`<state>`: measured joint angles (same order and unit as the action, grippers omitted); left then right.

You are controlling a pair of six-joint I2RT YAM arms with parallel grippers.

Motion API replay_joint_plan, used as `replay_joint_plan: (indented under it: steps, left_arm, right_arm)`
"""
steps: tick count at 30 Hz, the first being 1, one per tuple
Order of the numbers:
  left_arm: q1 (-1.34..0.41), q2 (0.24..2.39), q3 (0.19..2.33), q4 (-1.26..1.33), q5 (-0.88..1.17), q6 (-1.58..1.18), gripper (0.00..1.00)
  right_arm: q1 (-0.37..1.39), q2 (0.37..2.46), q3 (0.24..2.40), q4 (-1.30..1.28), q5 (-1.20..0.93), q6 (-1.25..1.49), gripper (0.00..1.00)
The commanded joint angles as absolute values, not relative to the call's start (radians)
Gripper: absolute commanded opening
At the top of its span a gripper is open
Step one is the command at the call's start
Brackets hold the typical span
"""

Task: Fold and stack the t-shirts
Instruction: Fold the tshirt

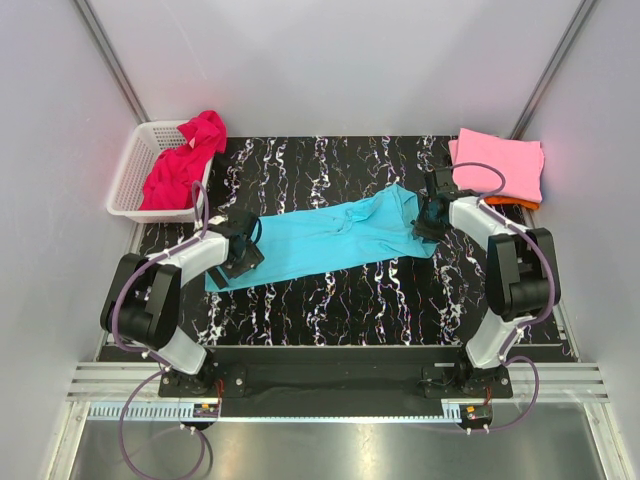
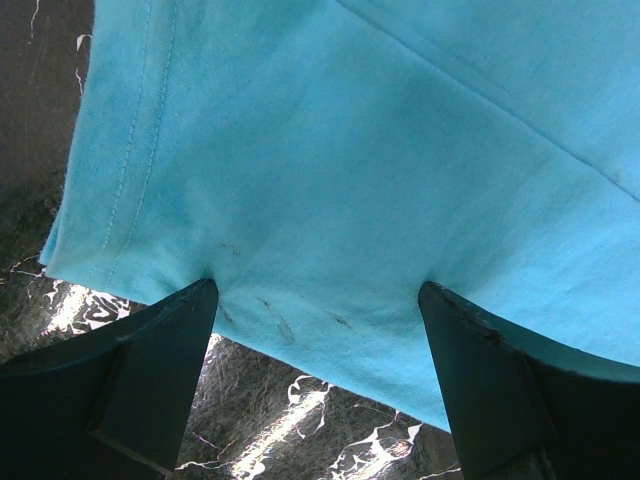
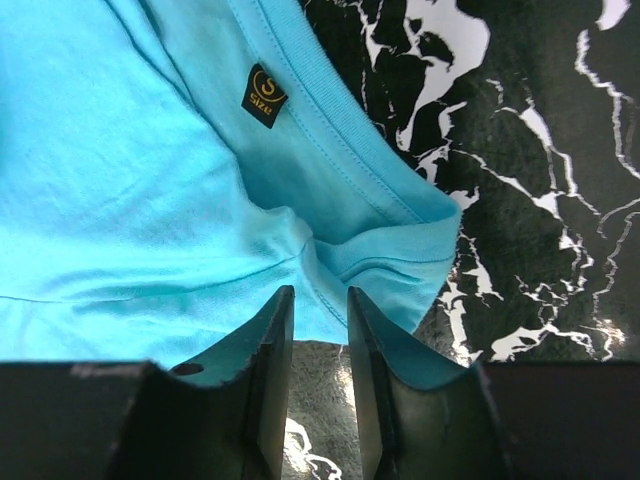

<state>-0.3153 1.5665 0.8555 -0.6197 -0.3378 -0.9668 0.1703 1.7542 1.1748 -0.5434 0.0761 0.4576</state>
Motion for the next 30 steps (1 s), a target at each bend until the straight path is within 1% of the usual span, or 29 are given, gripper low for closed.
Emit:
replay_joint_plan:
  steps: [1,4,5,8,11,12,19,30]
  left_arm:
    - [-0.327,1.595,0.842,-0.673,-0.302,-0.971,0.91]
    - [-0.327,1.595,0.845,-0.675,-0.302,-0.969,0.91]
    - [-0.327,1.595,0.845,-0.676,-0.302,-0.969,0.91]
    - [-0.327,1.594,0.845,-0.676,-0.301,-0.968,0.91]
    - [-0.328,1.594,0.844,-0.676,-0.302,-0.966,0.91]
    - [-0.327,1.594,0.842,-0.676,-0.302,-0.966,0.90]
    - [-0.327,1.597,0.834,-0.676,-0.302,-0.968,0.90]
    - [-0.328,1.600,0.827,-0.676,-0.299,-0.965,0.90]
  right_arm:
    - [0.176,1.784,1.180,-0.519,0.043,0.443,0.34]
    - [0.176,1.796,1.178,-0.511,0.040,0.442,0.33]
    - [0.178,1.799,1.180,-0.512,0.043,0.443,0.31]
    - [0.175,1.804,1.177,-0.514,0.054,0.440,0.31]
    - [0.176,1.807,1.180,-0.521,0.073,0.442,0.13]
    - [0.176,1.804,1.180,-0.525,0.084,0.443,0.00]
    - [0.176,1.796,1.224,-0.586,0.256,0.425,0.00]
    - [0.176,1.899,1.363,-0.615,0.267,0.385,0.00]
